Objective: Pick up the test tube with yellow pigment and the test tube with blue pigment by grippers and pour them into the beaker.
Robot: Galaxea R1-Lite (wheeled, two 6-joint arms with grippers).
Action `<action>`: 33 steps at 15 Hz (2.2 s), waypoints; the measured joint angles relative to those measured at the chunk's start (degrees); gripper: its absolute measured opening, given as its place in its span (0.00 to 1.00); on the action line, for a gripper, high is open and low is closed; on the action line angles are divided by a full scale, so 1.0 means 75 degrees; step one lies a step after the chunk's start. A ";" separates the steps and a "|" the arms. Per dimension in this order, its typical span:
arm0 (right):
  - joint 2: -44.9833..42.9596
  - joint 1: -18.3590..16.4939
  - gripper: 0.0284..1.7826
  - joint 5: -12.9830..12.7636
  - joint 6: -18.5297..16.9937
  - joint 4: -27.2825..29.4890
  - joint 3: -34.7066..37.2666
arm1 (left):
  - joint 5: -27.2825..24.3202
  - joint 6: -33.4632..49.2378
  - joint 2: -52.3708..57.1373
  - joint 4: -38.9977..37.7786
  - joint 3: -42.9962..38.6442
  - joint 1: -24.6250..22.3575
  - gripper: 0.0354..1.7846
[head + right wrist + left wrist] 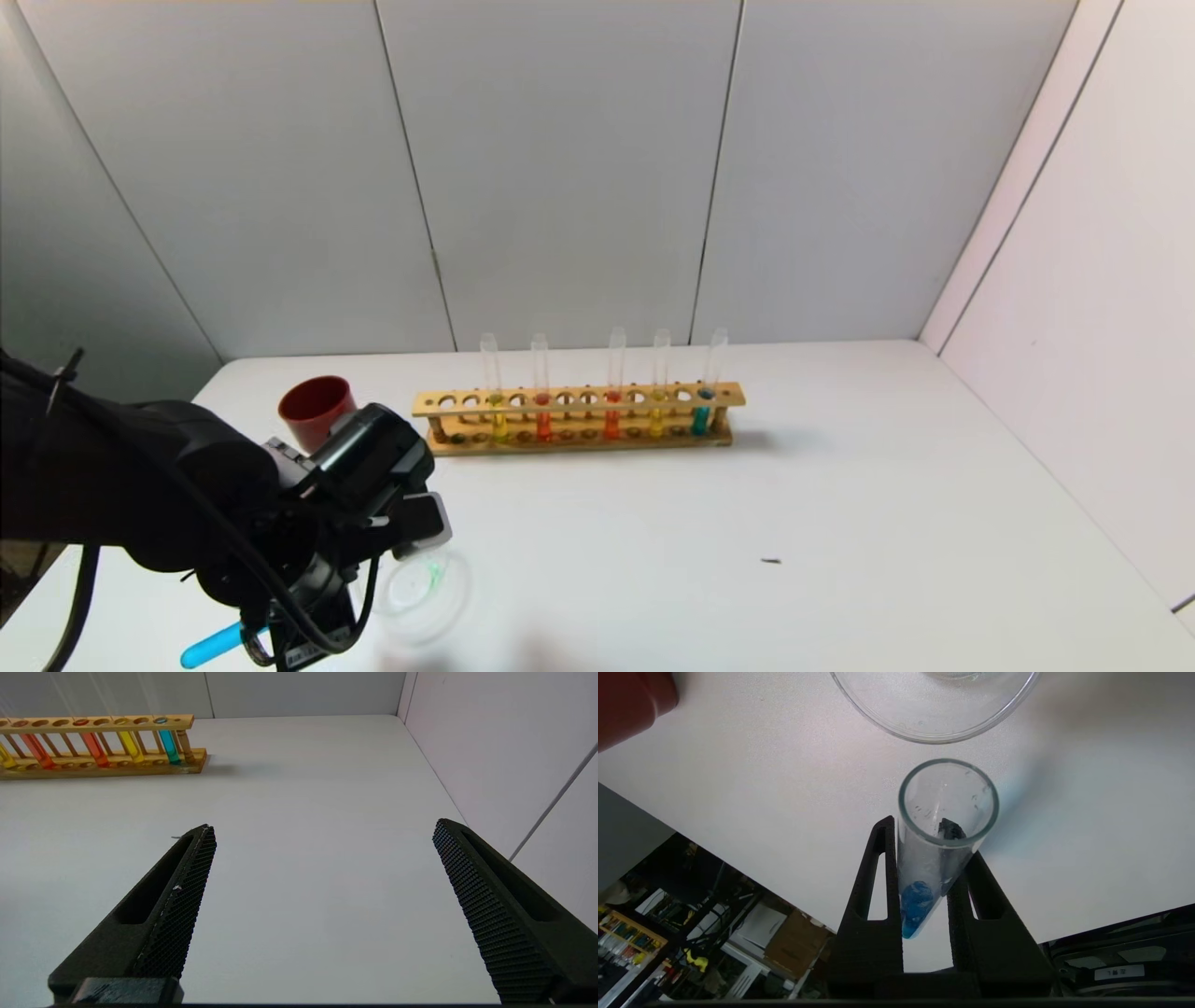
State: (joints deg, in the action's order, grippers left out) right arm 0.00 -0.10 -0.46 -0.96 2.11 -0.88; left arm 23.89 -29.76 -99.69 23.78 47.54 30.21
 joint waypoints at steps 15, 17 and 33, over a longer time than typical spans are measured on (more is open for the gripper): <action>0.0000 0.0000 0.95 -0.0003 0.0000 0.0000 0.0000 | 0.0860 -0.0026 -0.1515 0.1463 0.1471 -0.0439 0.16; 0.0000 0.0000 0.95 -0.0003 0.0003 0.0000 0.0000 | 0.0915 -0.0055 -0.1655 0.1624 0.1647 -0.0431 0.16; 0.0000 0.0000 0.95 0.0000 0.0000 0.0000 0.0000 | 0.1256 -0.0052 -0.2264 0.3602 0.2870 -0.0271 0.16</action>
State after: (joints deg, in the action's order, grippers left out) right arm 0.00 -0.10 -0.46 -0.96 2.11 -0.88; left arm 33.32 -30.15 -116.68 50.80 69.07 28.17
